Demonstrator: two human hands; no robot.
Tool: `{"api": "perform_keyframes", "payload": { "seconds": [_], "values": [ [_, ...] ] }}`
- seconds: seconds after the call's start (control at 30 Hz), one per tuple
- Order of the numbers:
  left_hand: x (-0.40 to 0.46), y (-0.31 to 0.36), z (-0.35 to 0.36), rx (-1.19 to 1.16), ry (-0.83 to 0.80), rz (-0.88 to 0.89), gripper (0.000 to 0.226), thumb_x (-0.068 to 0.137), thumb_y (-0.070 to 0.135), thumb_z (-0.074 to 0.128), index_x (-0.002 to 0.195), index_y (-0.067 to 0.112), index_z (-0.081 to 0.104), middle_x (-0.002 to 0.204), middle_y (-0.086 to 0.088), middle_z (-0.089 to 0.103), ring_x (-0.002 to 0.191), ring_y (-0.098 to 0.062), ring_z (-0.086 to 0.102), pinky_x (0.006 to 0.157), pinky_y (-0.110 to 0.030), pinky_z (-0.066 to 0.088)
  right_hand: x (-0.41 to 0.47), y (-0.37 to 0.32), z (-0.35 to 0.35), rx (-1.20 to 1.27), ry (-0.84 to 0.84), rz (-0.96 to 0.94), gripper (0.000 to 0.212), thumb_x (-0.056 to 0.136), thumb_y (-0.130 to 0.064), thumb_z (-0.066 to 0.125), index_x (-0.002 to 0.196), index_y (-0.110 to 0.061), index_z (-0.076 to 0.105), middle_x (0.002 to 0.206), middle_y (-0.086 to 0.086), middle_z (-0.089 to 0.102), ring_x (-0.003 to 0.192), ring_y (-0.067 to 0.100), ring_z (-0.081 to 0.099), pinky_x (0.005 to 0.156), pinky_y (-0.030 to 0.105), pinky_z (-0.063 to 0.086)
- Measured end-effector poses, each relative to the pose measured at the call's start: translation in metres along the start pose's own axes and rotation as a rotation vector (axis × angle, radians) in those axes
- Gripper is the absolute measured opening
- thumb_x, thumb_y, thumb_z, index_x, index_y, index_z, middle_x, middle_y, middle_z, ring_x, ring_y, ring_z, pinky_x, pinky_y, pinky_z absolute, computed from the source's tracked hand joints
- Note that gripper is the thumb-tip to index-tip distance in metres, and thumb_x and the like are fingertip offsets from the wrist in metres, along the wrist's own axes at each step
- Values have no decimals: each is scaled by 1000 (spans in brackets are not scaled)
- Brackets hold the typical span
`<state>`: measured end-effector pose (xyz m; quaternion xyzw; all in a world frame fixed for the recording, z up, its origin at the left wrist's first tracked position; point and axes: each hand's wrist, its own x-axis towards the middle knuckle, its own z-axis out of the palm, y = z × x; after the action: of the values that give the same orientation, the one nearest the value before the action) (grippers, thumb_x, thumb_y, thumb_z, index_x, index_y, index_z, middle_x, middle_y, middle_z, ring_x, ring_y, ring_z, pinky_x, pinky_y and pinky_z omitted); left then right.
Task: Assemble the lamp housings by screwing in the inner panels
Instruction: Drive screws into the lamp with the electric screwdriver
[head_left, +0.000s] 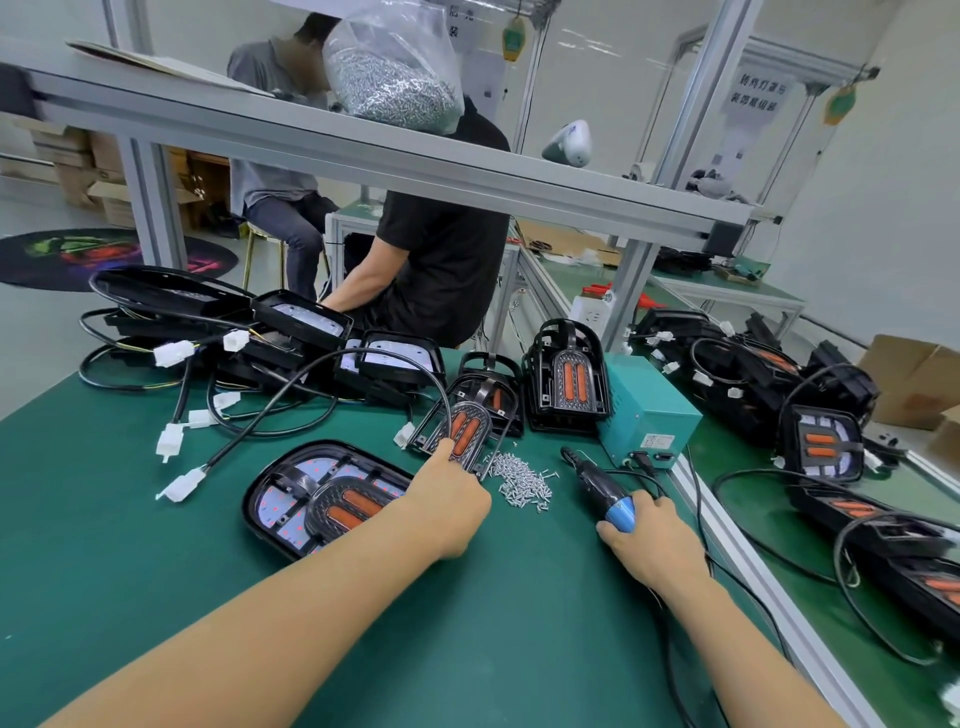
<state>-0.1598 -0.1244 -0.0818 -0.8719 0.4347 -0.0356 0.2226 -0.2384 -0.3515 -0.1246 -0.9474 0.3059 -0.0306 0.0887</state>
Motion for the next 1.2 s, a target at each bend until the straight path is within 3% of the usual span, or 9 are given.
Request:
{"api": "perform_keyframes", "payload": {
  "seconds": [0.2,0.33,0.47,0.53,0.7,0.83,0.93,1.03,1.2],
  "values": [
    [-4,5,-2,-207,56,14,21,88,23,41,71,12,48,60,0,42,67,-22,42,100,-42,24,0,-1,-1,-3,-15,6,43,91,-49,51,121,-18,45,106,1,39,82,24,51,64,30,37],
    [-9,2,-11,-791,260,-121,13,78,22,55,68,14,56,65,-1,56,62,-18,46,70,-26,41,8,1,-15,73,-153,42,40,83,-40,64,111,-15,50,104,4,47,79,22,52,64,29,40],
    [-17,-11,-11,-1396,362,-283,13,71,7,66,59,13,65,51,2,61,49,-7,54,52,-16,41,12,3,-28,157,-176,48,30,75,-27,71,87,-11,50,86,3,55,71,20,49,55,27,36],
    [-22,-19,-10,-1629,359,-335,14,72,-1,68,62,8,66,51,-4,62,47,-10,57,48,-18,44,12,3,-28,313,-123,74,26,76,-23,70,87,-9,52,82,3,55,68,19,50,53,26,37],
    [-29,-39,-8,-2025,418,-386,12,72,-9,72,72,3,68,57,-6,62,49,-12,57,48,-21,50,5,-7,-51,997,-103,194,15,77,-11,72,84,-10,59,69,5,52,58,19,46,51,23,38],
    [-34,-47,1,-2130,463,-364,14,85,-6,60,87,3,71,70,-7,70,56,-10,62,54,-18,53,-10,-28,-71,1577,-182,190,12,81,-4,63,90,-11,61,66,3,53,52,15,48,49,22,44],
    [-40,-52,8,-2099,485,-392,14,90,-4,55,89,1,68,70,-7,71,57,-10,64,55,-17,54,-27,-48,-80,2021,-243,96,19,70,-8,66,86,-14,59,70,6,60,53,15,54,53,24,51],
    [-51,-59,11,-2112,507,-431,13,90,-3,55,90,1,67,71,-8,72,59,-11,67,55,-17,54,-44,-68,-85,2061,-273,-36,25,65,-13,66,89,-15,59,66,4,58,52,16,54,62,30,54],
    [-72,-71,19,-2276,493,-451,15,92,1,54,95,4,69,76,-9,71,64,-13,67,58,-20,55,-62,-98,-98,2107,-198,-165,26,65,-12,60,92,-13,58,60,-1,49,49,11,48,54,22,49]
  ]
}}
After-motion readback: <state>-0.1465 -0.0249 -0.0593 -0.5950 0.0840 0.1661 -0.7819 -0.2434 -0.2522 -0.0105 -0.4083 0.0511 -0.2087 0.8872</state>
